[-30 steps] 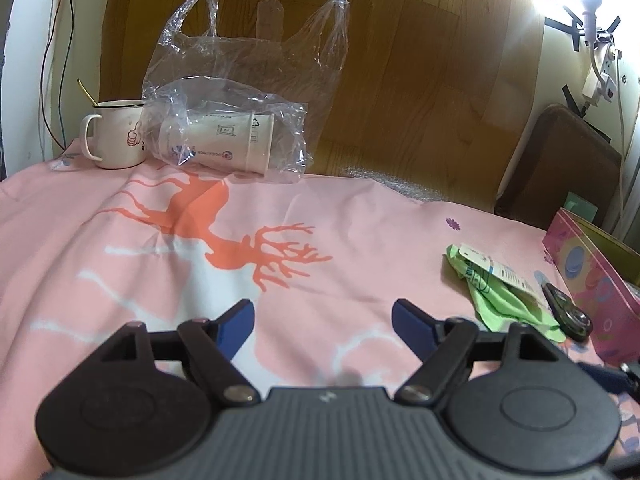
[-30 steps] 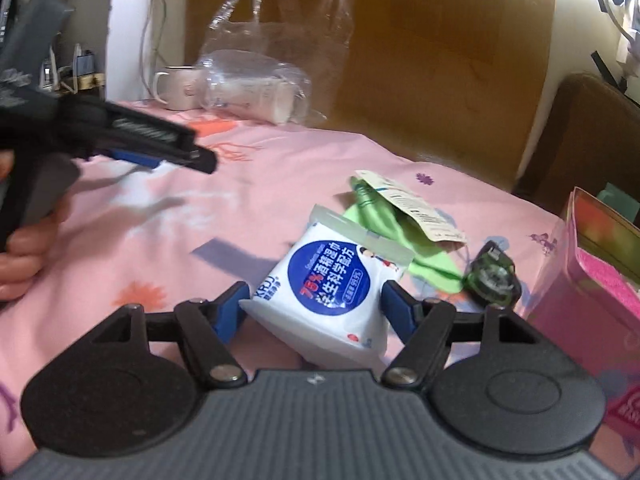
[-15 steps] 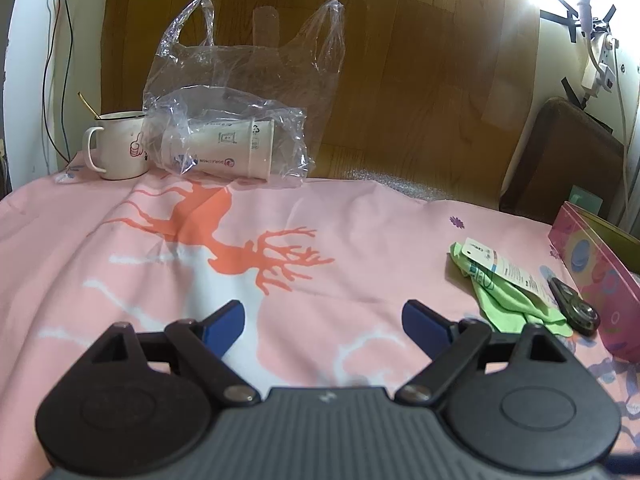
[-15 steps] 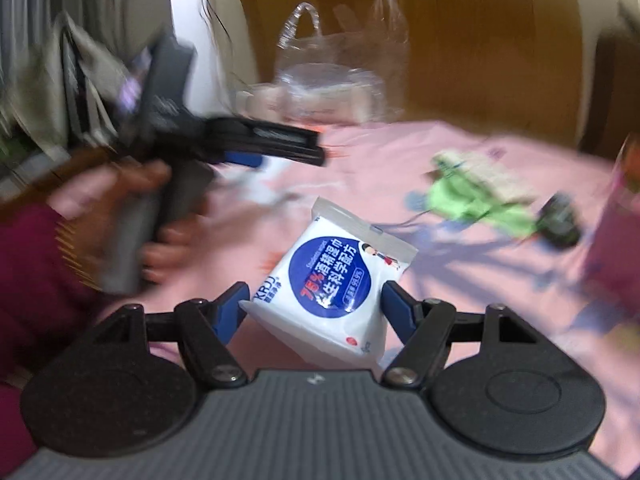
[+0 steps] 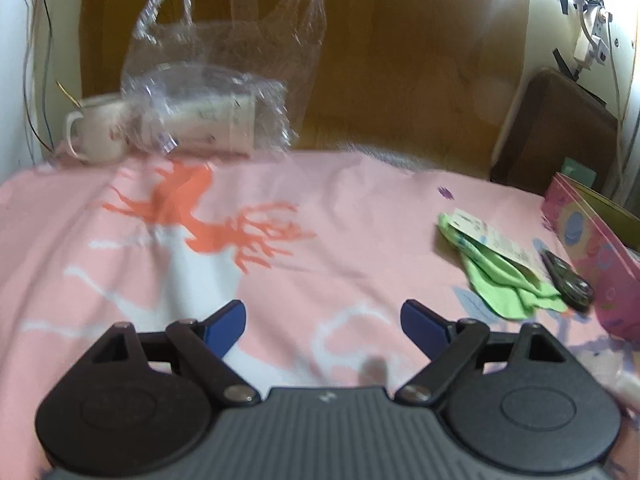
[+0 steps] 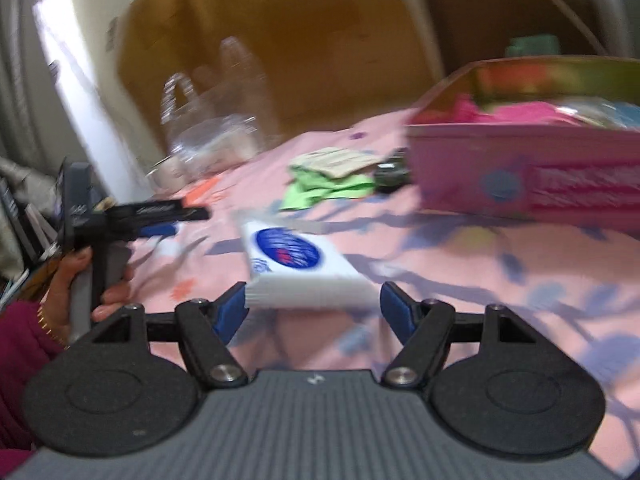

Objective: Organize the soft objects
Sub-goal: 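Carry the wet-wipes pack into the pink tin box and release it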

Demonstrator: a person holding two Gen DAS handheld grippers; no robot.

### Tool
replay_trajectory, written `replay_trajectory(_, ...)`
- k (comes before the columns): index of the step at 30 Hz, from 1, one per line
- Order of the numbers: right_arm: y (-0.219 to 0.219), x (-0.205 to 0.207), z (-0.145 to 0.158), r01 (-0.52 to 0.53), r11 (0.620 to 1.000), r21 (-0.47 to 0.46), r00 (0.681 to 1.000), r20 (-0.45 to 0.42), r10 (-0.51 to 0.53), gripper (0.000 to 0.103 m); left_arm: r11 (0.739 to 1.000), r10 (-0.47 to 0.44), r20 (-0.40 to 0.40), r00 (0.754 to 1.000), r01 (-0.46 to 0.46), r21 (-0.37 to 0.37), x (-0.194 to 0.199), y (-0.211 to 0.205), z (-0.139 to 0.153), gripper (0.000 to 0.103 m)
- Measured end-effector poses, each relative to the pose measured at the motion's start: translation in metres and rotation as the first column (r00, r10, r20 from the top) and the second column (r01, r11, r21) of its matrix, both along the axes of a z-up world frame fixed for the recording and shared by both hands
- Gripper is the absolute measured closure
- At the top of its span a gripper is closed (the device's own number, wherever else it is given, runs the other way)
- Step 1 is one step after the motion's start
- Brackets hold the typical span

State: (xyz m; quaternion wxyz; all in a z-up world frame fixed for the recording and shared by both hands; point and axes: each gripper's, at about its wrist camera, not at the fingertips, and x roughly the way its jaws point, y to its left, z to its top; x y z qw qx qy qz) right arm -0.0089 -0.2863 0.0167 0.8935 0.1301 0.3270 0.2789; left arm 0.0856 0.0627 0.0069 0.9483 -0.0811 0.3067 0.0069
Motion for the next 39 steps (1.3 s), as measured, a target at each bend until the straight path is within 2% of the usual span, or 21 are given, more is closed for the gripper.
replay_trajectory(4, -0.038, -0.005, -0.005, 0.156, 0.988, -0.001, 0.988, 0.01, -0.156, 0.029, 0.994, -0.074, -0.023, 0.997, 0.072, -0.077, -0.009, -0.021, 0.001, 0.017)
replay_trajectory(7, -0.054, -0.01, -0.003, 0.186, 0.983, 0.008, 0.982, 0.027, -0.186, 0.028, 0.976, -0.184, -0.026, 0.983, 0.179, -0.121, -0.018, -0.051, 0.007, 0.017)
replay_trajectory(10, -0.05, -0.017, 0.001, 0.131, 0.991, -0.004, 0.989, 0.072, -0.131, 0.028, 0.941, -0.313, -0.045, 0.949, 0.303, -0.149, -0.024, -0.084, 0.013, 0.017)
replay_trajectory(13, -0.029, -0.023, 0.003, 0.059, 0.994, -0.093, 0.99, 0.137, -0.046, 0.026, 0.902, -0.416, -0.078, 0.906, 0.399, -0.167, -0.03, -0.114, 0.013, 0.016)
replay_trajectory(15, -0.012, -0.022, 0.0, 0.022, 0.986, -0.163, 0.985, 0.173, 0.007, 0.025, 0.88, -0.46, -0.118, 0.88, 0.434, -0.195, -0.029, -0.129, 0.01, 0.016)
replay_trajectory(18, 0.006, -0.015, -0.006, -0.025, 0.973, -0.229, 0.982, 0.176, 0.067, 0.025, 0.86, -0.496, -0.142, 0.857, 0.461, -0.219, -0.029, -0.144, 0.006, 0.017)
replay_trajectory(19, 0.012, -0.013, -0.009, -0.04, 0.967, -0.253, 0.983, 0.166, 0.084, 0.025, 0.858, -0.501, -0.147, 0.853, 0.466, -0.215, -0.028, -0.148, 0.005, 0.018)
replay_trajectory(21, 0.025, -0.008, -0.019, -0.067, 0.953, -0.297, 0.984, 0.14, 0.112, 0.027, 0.86, -0.502, -0.141, 0.853, 0.475, -0.184, -0.03, -0.156, 0.002, 0.026)
replay_trajectory(23, 0.035, -0.01, -0.021, -0.052, 0.951, -0.305, 0.977, 0.18, 0.111, 0.042, 0.863, -0.501, -0.121, 0.857, 0.486, -0.137, -0.033, -0.162, 0.0, 0.037)
replay_trajectory(24, 0.037, -0.009, -0.021, -0.038, 0.95, -0.311, 0.978, 0.184, 0.1, 0.045, 0.873, -0.486, -0.114, 0.866, 0.477, -0.1, -0.036, -0.165, 0.0, 0.037)
replay_trajectory(26, 0.037, -0.009, -0.022, -0.024, 0.949, -0.313, 0.976, 0.199, 0.09, 0.05, 0.88, -0.475, -0.104, 0.874, 0.472, -0.053, -0.041, -0.17, 0.0, 0.044)
replay_trajectory(28, 0.033, -0.01, -0.021, -0.013, 0.956, -0.292, 0.974, 0.211, 0.078, 0.055, 0.886, -0.463, -0.101, 0.88, 0.459, -0.065, -0.041, -0.166, 0.004, 0.046)
replay_trajectory(32, 0.032, -0.024, -0.002, 0.053, 0.956, -0.289, 0.936, 0.349, 0.054, 0.056, 0.888, -0.458, -0.013, 0.889, 0.457, -0.059, -0.049, -0.165, 0.03, 0.046)
replay_trajectory(35, 0.024, -0.017, 0.013, 0.126, 0.952, -0.28, 0.903, 0.43, 0.007, 0.056, 0.879, -0.473, 0.064, 0.879, 0.476, -0.035, -0.046, -0.176, 0.059, 0.046)
replay_trajectory(39, -0.007, 0.01, 0.023, 0.239, 0.938, -0.252, 0.883, 0.459, -0.102, 0.056, 0.844, -0.529, 0.119, 0.84, 0.535, -0.032, -0.02, -0.207, 0.086, 0.046)
